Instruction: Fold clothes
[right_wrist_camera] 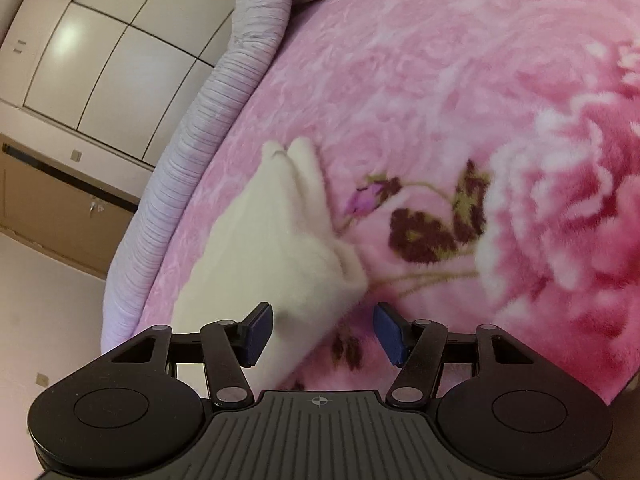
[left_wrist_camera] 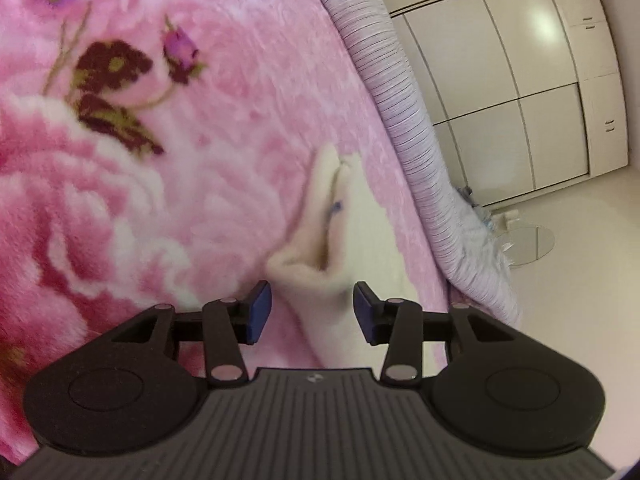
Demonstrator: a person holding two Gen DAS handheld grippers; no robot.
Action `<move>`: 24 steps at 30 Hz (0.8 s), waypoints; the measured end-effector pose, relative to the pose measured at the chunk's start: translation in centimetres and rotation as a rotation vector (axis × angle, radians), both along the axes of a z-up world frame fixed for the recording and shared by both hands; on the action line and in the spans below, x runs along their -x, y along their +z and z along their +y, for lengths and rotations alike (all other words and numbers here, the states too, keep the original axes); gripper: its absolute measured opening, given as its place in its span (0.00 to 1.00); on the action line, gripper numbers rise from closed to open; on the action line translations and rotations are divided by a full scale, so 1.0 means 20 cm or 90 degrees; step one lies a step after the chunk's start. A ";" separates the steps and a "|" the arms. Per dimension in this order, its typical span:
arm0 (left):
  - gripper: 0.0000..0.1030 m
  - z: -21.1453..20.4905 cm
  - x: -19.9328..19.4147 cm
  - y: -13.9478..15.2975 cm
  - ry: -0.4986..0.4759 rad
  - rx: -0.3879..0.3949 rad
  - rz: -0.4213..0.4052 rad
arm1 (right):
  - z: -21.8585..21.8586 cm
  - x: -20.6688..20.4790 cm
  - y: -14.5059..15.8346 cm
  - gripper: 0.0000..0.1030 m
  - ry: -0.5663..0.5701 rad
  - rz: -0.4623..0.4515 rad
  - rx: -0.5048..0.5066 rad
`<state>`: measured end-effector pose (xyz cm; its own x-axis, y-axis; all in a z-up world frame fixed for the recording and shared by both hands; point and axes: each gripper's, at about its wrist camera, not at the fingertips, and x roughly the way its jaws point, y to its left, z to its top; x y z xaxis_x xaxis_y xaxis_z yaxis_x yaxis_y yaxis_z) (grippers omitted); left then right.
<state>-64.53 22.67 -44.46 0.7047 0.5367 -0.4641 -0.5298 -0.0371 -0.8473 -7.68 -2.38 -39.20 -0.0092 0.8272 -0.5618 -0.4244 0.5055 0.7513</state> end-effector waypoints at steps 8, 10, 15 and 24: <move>0.19 0.05 -0.13 0.06 -0.072 -0.051 0.193 | 0.06 0.05 -0.02 0.17 0.013 -0.080 0.030; 0.18 0.05 -0.19 0.12 -0.119 -0.094 0.280 | 0.06 0.07 0.00 0.15 0.017 -0.118 0.039; 0.18 0.01 -0.26 0.12 -0.153 -0.128 0.365 | 0.10 0.16 0.00 0.13 0.048 -0.224 0.091; 0.16 -0.10 -0.23 0.34 -0.144 -0.187 0.432 | 0.01 0.25 0.14 0.27 0.059 -0.342 0.101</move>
